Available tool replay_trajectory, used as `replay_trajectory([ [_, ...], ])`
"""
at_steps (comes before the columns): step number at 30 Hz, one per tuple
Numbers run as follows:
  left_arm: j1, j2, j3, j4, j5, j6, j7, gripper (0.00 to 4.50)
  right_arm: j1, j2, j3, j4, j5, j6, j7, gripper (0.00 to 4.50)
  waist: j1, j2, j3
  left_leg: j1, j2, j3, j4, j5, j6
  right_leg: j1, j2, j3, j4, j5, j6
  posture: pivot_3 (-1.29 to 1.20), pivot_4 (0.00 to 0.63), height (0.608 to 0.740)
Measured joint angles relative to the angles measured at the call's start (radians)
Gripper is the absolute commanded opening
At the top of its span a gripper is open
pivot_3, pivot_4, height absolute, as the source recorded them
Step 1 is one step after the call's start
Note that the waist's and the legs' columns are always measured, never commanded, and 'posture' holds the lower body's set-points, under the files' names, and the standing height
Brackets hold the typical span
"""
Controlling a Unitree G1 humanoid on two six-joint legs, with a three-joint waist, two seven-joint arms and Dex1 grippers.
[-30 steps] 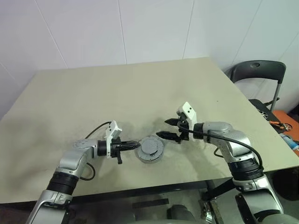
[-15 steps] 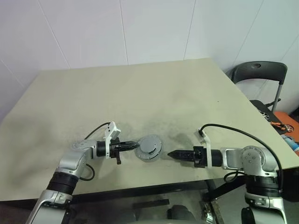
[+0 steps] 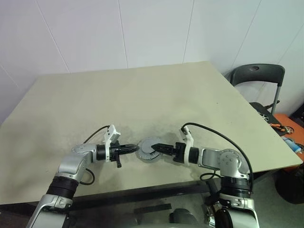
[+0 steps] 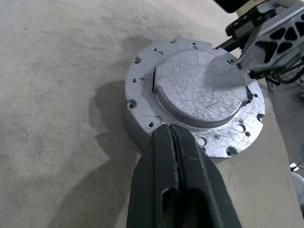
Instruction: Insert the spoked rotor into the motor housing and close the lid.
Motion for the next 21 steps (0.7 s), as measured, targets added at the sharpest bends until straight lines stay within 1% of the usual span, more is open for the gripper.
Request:
replay_trajectory([
  [1, 0.0, 0.002, 0.0, -0.008, 0.0, 0.012, 0.001, 0.0, 0.0, 0.002, 0.012, 0.0, 0.0, -0.003, -0.001, 4.47, 0.0, 0.0, 0.0, 0.0, 0.0, 0.0, 0.0, 0.0, 0.0, 0.0, 0.0, 0.0, 0.0, 0.0, 0.0, 0.0, 0.0, 0.74],
  [4, -0.003, 0.008, 0.001, -0.021, 0.001, 0.036, 0.007, 0.0, -0.004, -0.003, 0.034, 0.011, -0.002, -0.018, 0.0, 3.92, -0.002, 0.0, 0.0, 0.0, 0.0, 0.0, 0.0, 0.0, 0.0, -0.001, 0.0, 0.0, 0.0, 0.0, 0.0, 0.0, 0.0, 0.74],
  [7, -0.003, 0.009, 0.003, -0.024, 0.001, 0.04, 0.006, 0.0, -0.004, -0.017, 0.059, 0.029, -0.012, -0.051, 0.005, 2.89, -0.002, 0.0, 0.0, -0.001, 0.0, 0.0, 0.0, 0.0, 0.0, -0.001, 0.0, 0.0, 0.0, 0.0, 0.0, 0.0, 0.0, 0.74],
  [8, -0.005, 0.009, 0.005, -0.025, 0.0, 0.039, 0.003, 0.0, -0.005, -0.018, 0.06, 0.033, -0.012, -0.056, 0.008, 2.61, -0.003, 0.0, 0.0, 0.0, 0.0, 0.0, 0.0, 0.0, 0.0, -0.001, 0.0, 0.0, 0.0, 0.0, 0.0, 0.0, 0.0, 0.74],
  [9, -0.007, 0.01, 0.007, -0.025, 0.0, 0.037, -0.002, 0.0, -0.009, -0.02, 0.06, 0.043, -0.011, -0.065, 0.01, 2.47, -0.003, 0.001, 0.0, 0.0, 0.0, 0.0, 0.0, 0.0, 0.0, 0.0, 0.0, 0.0, 0.0, 0.0, 0.0, 0.0, 0.0, 0.74],
  [12, -0.008, 0.011, 0.013, -0.019, 0.001, 0.031, -0.004, 0.0, -0.018, -0.02, 0.065, 0.058, -0.013, -0.089, 0.01, 2.47, -0.003, 0.002, -0.001, 0.001, 0.0, 0.0, 0.001, 0.0, 0.0, 0.001, 0.0, 0.0, 0.001, 0.0, 0.0, 0.0, 0.0, 0.74],
  [16, -0.007, 0.011, 0.021, -0.017, 0.003, 0.031, 0.0, 0.0, -0.024, -0.007, 0.049, 0.096, -0.001, -0.104, 0.007, 2.3, -0.004, 0.002, -0.001, 0.003, 0.0, 0.0, 0.001, 0.001, -0.001, 0.001, 0.0, 0.0, 0.005, 0.0, 0.0, 0.0, 0.0, 0.74],
  [19, -0.006, 0.01, 0.028, -0.036, -0.005, 0.059, 0.019, 0.0, -0.027, 0.005, 0.028, 0.117, 0.009, -0.103, -0.002, 2.26, -0.004, 0.002, -0.001, 0.003, 0.0, 0.0, 0.001, 0.001, -0.002, 0.0, 0.001, 0.0, 0.007, 0.0, 0.0, 0.0, 0.0, 0.74],
  [21, -0.009, 0.004, 0.057, -0.048, -0.024, 0.097, 0.053, 0.0, -0.037, 0.009, 0.031, 0.13, 0.009, -0.107, -0.005, 2.26, -0.006, 0.001, -0.001, 0.002, 0.0, 0.0, 0.001, 0.002, -0.002, -0.001, 0.001, 0.0, 0.008, -0.001, 0.001, 0.0, 0.0, 0.74],
])
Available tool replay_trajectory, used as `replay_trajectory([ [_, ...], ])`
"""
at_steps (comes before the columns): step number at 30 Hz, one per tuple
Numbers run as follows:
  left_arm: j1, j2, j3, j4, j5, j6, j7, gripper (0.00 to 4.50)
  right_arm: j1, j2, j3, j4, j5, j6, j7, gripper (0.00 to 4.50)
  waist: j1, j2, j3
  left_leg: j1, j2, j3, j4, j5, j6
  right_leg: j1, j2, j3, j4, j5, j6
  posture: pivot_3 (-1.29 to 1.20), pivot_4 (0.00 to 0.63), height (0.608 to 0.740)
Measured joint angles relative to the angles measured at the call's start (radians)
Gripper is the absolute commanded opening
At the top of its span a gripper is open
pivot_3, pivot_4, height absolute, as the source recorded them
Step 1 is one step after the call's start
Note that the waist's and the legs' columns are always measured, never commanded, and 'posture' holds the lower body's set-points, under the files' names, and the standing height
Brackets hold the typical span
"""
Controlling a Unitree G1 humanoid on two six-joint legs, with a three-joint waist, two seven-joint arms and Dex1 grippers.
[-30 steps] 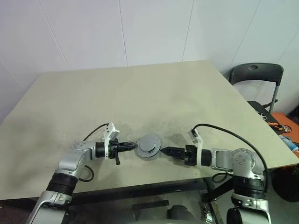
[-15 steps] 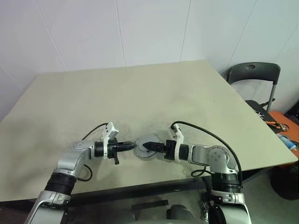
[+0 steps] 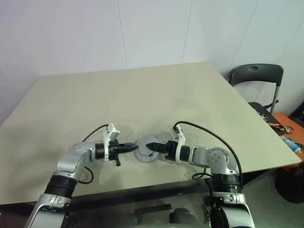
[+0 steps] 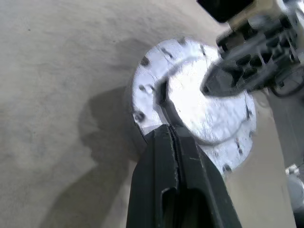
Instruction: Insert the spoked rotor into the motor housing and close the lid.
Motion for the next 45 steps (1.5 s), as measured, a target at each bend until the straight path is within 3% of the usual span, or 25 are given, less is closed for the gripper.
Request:
replay_trajectory([
  [3, -0.053, -0.033, 0.128, -0.019, -0.109, 0.091, 0.098, 0.0, -0.016, 0.025, -0.028, 0.046, 0.01, -0.013, -0.013, 2.26, -0.002, -0.002, 0.001, -0.001, 0.001, -0.001, 0.0, 0.0, 0.0, -0.001, 0.002, 0.0, 0.001, 0.0, -0.001, 0.0, 0.0, 0.74],
  [6, -0.179, -0.09, 0.355, -0.075, -0.306, 0.218, 0.295, 0.0, -0.052, 0.079, -0.12, 0.131, 0.039, -0.011, -0.07, 2.26, -0.005, -0.004, 0.002, -0.004, 0.002, -0.002, 0.0, 0.002, -0.003, -0.006, 0.003, 0.0, 0.002, 0.003, -0.005, 0.0, 0.0, 0.74],
  [9, -0.2, -0.093, 0.475, -0.177, -0.441, 0.313, 0.415, 0.0, -0.062, 0.118, -0.189, 0.164, 0.075, 0.003, -0.126, 2.26, -0.017, -0.001, 0.002, -0.004, 0.002, -0.001, -0.002, 0.002, -0.004, -0.006, 0.001, 0.001, 0.001, 0.003, -0.005, 0.0, 0.0, 0.74],
  [21, 0.011, -0.099, 0.483, -0.19, -0.507, 0.446, 0.546, 0.0, -0.2, 0.178, -0.381, 0.173, 0.232, 0.006, -0.261, 2.26, -0.027, -0.002, 0.005, -0.009, 0.001, 0.0, -0.003, 0.004, -0.008, -0.012, 0.002, 0.001, 0.001, 0.003, -0.006, 0.0, 0.0, 0.74],
  [26, 0.064, -0.173, 0.499, -0.211, -0.579, 0.467, 0.585, 0.0, -0.219, 0.18, -0.387, 0.173, 0.291, 0.0, -0.301, 2.26, -0.023, -0.002, 0.005, -0.01, 0.001, 0.0, -0.002, 0.004, -0.008, -0.011, 0.001, 0.001, 0.0, 0.003, -0.006, 0.0, 0.0, 0.74],
  [29, 0.056, -0.217, 0.54, -0.207, -0.648, 0.464, 0.623, 0.6, -0.231, 0.18, -0.384, 0.174, 0.308, -0.029, -0.318, 2.26, -0.025, -0.002, 0.005, -0.009, 0.001, 0.0, -0.002, 0.004, -0.008, -0.012, 0.001, 0.001, 0.001, 0.003, -0.006, 0.0, 0.0, 0.74],
  [38, 0.07, -0.345, 0.62, -0.221, -0.833, 0.427, 0.821, 3.64, -0.25, 0.178, -0.354, 0.233, 0.335, -0.081, -0.34, 2.26, -0.027, -0.002, 0.005, -0.01, 0.001, 0.001, -0.002, 0.006, -0.01, -0.012, 0.001, 0.003, 0.0, 0.004, -0.006, 0.0, 0.0, 0.74],
  [45, 0.133, -0.342, 0.582, -0.235, -0.914, 0.471, 0.858, 3.64, -0.32, 0.174, -0.355, 0.271, 0.397, -0.109, -0.342, 2.26, -0.023, -0.002, 0.005, -0.01, 0.001, 0.002, -0.001, 0.005, -0.01, -0.011, 0.001, 0.003, 0.001, 0.004, -0.006, 0.0, 0.0, 0.74],
])
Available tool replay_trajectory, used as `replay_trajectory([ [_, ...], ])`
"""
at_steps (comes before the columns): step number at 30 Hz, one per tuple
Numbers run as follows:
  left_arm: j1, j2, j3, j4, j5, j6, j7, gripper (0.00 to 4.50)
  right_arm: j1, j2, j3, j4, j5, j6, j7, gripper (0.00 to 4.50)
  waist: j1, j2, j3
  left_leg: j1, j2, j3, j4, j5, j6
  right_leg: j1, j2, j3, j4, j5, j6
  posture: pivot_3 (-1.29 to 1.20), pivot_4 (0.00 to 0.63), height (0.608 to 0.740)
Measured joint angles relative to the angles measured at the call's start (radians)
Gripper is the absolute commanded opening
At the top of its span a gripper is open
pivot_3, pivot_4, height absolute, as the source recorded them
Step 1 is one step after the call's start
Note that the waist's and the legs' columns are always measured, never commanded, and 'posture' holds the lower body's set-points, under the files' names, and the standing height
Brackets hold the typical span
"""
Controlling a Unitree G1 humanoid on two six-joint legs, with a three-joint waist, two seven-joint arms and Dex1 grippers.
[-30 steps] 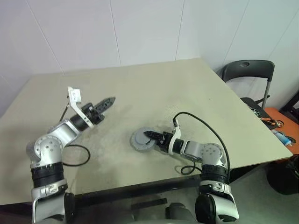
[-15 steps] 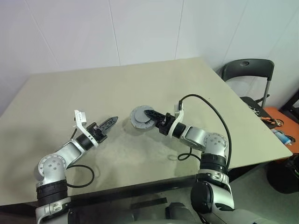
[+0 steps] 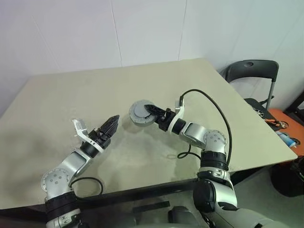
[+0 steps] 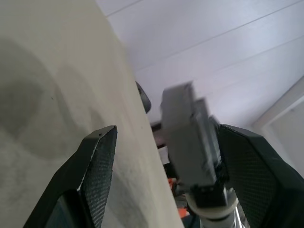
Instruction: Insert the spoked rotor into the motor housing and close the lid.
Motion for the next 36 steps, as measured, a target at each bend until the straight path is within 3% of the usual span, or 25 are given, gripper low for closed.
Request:
replay_trajectory([
  [7, -0.038, -0.019, -0.03, 0.0, -0.021, -0.05, 0.015, 3.64, -0.008, 0.0, 0.008, 0.022, 0.015, -0.02, -0.021, 2.26, -0.002, 0.0, 0.0, 0.0, 0.0, 0.0, 0.0, 0.001, -0.002, -0.001, 0.0, 0.0, 0.0, 0.0, 0.0, 0.0, 0.0, 0.74],
  [12, -0.114, -0.023, -0.031, -0.052, -0.114, -0.093, 0.056, 3.64, -0.007, 0.0, 0.026, 0.022, 0.025, -0.019, -0.03, 2.26, -0.003, 0.0, 0.0, 0.0, 0.0, 0.001, 0.0, 0.001, -0.002, -0.001, 0.0, 0.001, 0.0, 0.0, 0.0, 0.0, 0.0, 0.74],
  [20, -0.073, -0.048, -0.086, -0.017, -0.125, -0.12, 0.046, 3.64, -0.008, -0.002, 0.028, 0.049, 0.023, -0.032, -0.051, 2.26, -0.003, 0.0, 0.0, 0.0, 0.0, 0.004, 0.0, 0.001, -0.002, -0.002, 0.001, 0.004, 0.0, 0.0, 0.0, 0.0, 0.0, 0.74],
  [36, -0.038, -0.014, -0.083, 0.052, -0.103, -0.179, 0.025, 3.64, -0.007, -0.003, 0.047, 0.047, 0.034, -0.012, -0.061, 2.26, -0.002, 0.0, 0.0, 0.001, 0.0, 0.006, 0.0, 0.001, -0.001, -0.002, 0.001, 0.006, 0.0, 0.0, 0.0, 0.0, 0.0, 0.74],
])
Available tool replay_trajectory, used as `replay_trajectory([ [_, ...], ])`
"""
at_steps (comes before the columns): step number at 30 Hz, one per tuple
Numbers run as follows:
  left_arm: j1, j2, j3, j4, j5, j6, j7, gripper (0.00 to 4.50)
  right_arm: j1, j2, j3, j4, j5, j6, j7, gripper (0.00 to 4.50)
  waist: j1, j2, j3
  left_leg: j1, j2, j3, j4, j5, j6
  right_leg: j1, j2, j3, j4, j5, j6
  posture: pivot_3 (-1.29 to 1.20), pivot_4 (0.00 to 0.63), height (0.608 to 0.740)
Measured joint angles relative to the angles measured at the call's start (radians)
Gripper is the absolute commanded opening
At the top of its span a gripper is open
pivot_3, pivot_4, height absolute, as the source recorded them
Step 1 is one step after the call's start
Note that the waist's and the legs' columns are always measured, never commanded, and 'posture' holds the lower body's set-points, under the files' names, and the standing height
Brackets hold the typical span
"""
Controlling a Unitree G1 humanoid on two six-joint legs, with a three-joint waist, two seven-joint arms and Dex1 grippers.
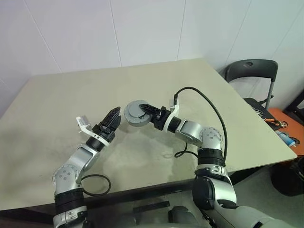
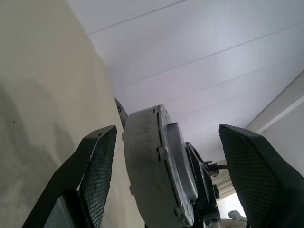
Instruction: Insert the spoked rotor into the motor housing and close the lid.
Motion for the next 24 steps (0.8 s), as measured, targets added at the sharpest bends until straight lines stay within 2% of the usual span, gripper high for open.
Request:
replay_trajectory([
  [13, -0.06, -0.034, -0.06, 0.161, 0.12, -0.006, -0.092, 3.64, 0.0, -0.01, 0.0, -0.001, -0.001, -0.001, -0.001, 2.26, -0.002, 0.0, 0.0, 0.0, 0.0, 0.001, 0.0, 0.0, 0.0, 0.0, 0.0, 0.001, 0.0, 0.0, 0.0, 0.0, 0.0, 0.74],
  [16, -0.061, -0.036, -0.061, 0.164, 0.143, -0.01, -0.114, 4.46, 0.001, -0.015, 0.0, -0.006, -0.001, -0.001, -0.001, 2.26, -0.002, 0.0, 0.0, 0.0, 0.0, 0.001, 0.0, 0.0, 0.0, 0.0, 0.0, 0.001, 0.0, 0.0, 0.0, 0.0, 0.0, 0.74],
  [24, -0.082, -0.058, -0.064, 0.128, 0.133, 0.033, -0.124, 4.49, 0.004, -0.012, 0.018, -0.011, -0.001, 0.003, -0.001, 2.26, -0.002, 0.0, 0.0, 0.0, 0.0, 0.001, 0.0, 0.0, 0.0, 0.0, 0.0, 0.001, 0.0, 0.0, 0.0, 0.0, 0.0, 0.74],
])
